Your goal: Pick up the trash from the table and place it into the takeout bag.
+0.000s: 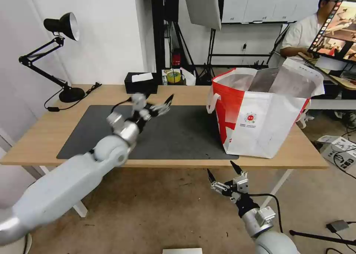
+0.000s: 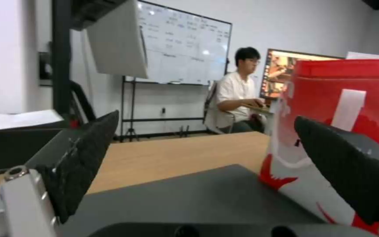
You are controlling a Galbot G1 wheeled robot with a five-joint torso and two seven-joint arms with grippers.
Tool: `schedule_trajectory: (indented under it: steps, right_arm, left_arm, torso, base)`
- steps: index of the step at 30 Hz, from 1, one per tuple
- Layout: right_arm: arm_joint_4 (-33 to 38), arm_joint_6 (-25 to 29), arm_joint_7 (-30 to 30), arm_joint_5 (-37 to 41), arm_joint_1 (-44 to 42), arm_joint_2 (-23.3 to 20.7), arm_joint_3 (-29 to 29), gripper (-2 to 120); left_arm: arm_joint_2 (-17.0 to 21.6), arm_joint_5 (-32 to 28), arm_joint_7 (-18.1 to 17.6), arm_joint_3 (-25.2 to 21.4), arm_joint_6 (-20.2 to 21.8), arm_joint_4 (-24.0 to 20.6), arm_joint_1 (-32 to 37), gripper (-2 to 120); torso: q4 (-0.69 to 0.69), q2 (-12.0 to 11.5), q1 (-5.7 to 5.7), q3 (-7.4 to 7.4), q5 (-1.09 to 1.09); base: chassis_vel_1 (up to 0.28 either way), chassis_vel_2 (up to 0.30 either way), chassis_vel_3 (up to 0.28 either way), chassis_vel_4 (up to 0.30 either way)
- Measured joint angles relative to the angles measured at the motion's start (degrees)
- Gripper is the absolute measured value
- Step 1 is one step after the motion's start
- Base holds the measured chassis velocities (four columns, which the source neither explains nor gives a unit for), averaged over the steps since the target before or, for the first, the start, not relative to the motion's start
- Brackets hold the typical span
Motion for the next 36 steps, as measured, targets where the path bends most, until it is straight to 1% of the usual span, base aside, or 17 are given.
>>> schedule_trajectory:
  steps: [1,2,4,5,6,8,9,12,13,16,17,20,24,27,28,31,36]
  right_arm:
    - [0.0,0.0,0.0,0.0,0.0,0.0,0.0,100]
    - [0.0,0.0,0.0,0.0,0.0,0.0,0.0,100]
    - [0.0,0.0,0.0,0.0,0.0,0.0,0.0,100]
    - [0.0,0.0,0.0,0.0,0.0,0.0,0.0,100]
    - [0.0,0.0,0.0,0.0,0.0,0.0,0.0,100]
    - [0.0,0.0,0.0,0.0,0.0,0.0,0.0,100]
    - [0.0,0.0,0.0,0.0,0.0,0.0,0.0,100]
    - [0.0,0.0,0.0,0.0,0.0,0.0,0.0,100]
    - [0.0,0.0,0.0,0.0,0.0,0.0,0.0,100]
    - [0.0,0.0,0.0,0.0,0.0,0.0,0.0,100]
    - [0.0,0.0,0.0,0.0,0.0,0.0,0.0,100]
    - [0.0,0.0,0.0,0.0,0.0,0.0,0.0,100]
    - [0.0,0.0,0.0,0.0,0.0,0.0,0.0,100]
    - [0.0,0.0,0.0,0.0,0.0,0.0,0.0,100]
    - [0.0,0.0,0.0,0.0,0.0,0.0,0.0,100]
    - [0.0,0.0,0.0,0.0,0.0,0.0,0.0,100]
    - [0.0,0.0,0.0,0.0,0.0,0.0,0.0,100]
  left_arm:
    - [0.5,0.1,0.7,-2.9,-0.1,-0.8,2.9,100]
    - [0.5,0.1,0.7,-2.9,-0.1,-0.8,2.9,100]
    - [1.4,0.7,1.9,-9.1,-0.1,-2.3,9.2,100]
    - [1.4,0.7,1.9,-9.1,-0.1,-2.3,9.2,100]
    - [1.7,1.0,2.3,-11.0,-0.2,-2.8,11.4,100]
    - [2.1,2.3,3.1,-16.0,-0.5,-4.2,17.8,100]
    - [2.1,2.3,3.1,-16.0,-0.5,-4.2,17.8,100]
    - [2.0,3.9,3.3,-20.8,-1.9,-5.3,24.3,100]
    - [2.0,3.9,3.3,-20.8,-1.9,-5.3,24.3,100]
    - [1.1,6.3,3.1,-26.5,-2.5,-5.8,29.9,100]
    - [1.1,6.3,3.1,-26.5,-2.5,-5.8,29.9,100]
    - [-1.6,10.4,1.0,-31.6,-2.7,-5.7,35.2,100]
    - [-3.1,12.2,-0.1,-33.7,-2.7,-5.6,38.1,100]
    - [-4.9,15.3,-2.2,-36.8,-2.7,-5.6,41.8,100]
    - [-4.9,15.3,-2.2,-36.8,-2.7,-5.6,41.8,100]
    - [-6.5,18.0,-4.3,-38.9,-1.9,-6.1,44.8,100]
    - [-7.9,19.7,-4.6,-40.2,-1.7,-6.6,47.9,100]
  torso:
    - [-0.02,0.0,0.00,0.00,0.03]
    - [-0.02,0.0,0.00,0.00,0.03]
    - [0.00,0.0,0.00,0.00,0.00]
    - [0.00,0.0,0.00,0.00,0.00]
    - [-0.01,0.0,0.00,0.00,0.03]
    - [0.00,0.0,0.00,0.00,0.00]
    - [0.00,0.0,0.00,0.00,0.00]
    - [-0.01,0.0,0.00,0.00,0.00]
    - [-0.01,0.0,0.00,0.00,0.00]
    - [-0.01,0.0,0.01,0.00,0.02]
    - [-0.01,0.0,0.01,0.00,0.02]
    - [0.00,0.0,0.00,0.00,0.01]
    - [-0.02,0.0,0.01,0.00,0.01]
    - [-0.01,0.0,0.00,0.00,0.02]
    - [-0.01,0.0,0.00,0.00,0.02]
    - [-0.01,0.0,0.00,0.00,0.02]
    - [-0.01,0.0,0.00,0.00,0.02]
  base:
    - [0.000,0.000,0.000,0.000]
    - [0.000,0.000,0.000,0.000]
    - [0.000,0.000,0.000,0.000]
    - [0.000,0.000,0.000,0.000]
    - [0.000,0.000,0.000,0.000]
    - [0.000,0.000,0.000,0.000]
    - [0.000,0.000,0.000,0.000]
    - [0.000,0.000,0.000,0.000]
    - [0.000,0.000,0.000,0.000]
    - [0.000,0.000,0.000,0.000]
    - [0.000,0.000,0.000,0.000]
    - [0.000,0.000,0.000,0.000]
    - [0.000,0.000,0.000,0.000]
    - [0.000,0.000,0.000,0.000]
    - [0.000,0.000,0.000,0.000]
    - [0.000,0.000,0.000,0.000]
    - [0.000,0.000,0.000,0.000]
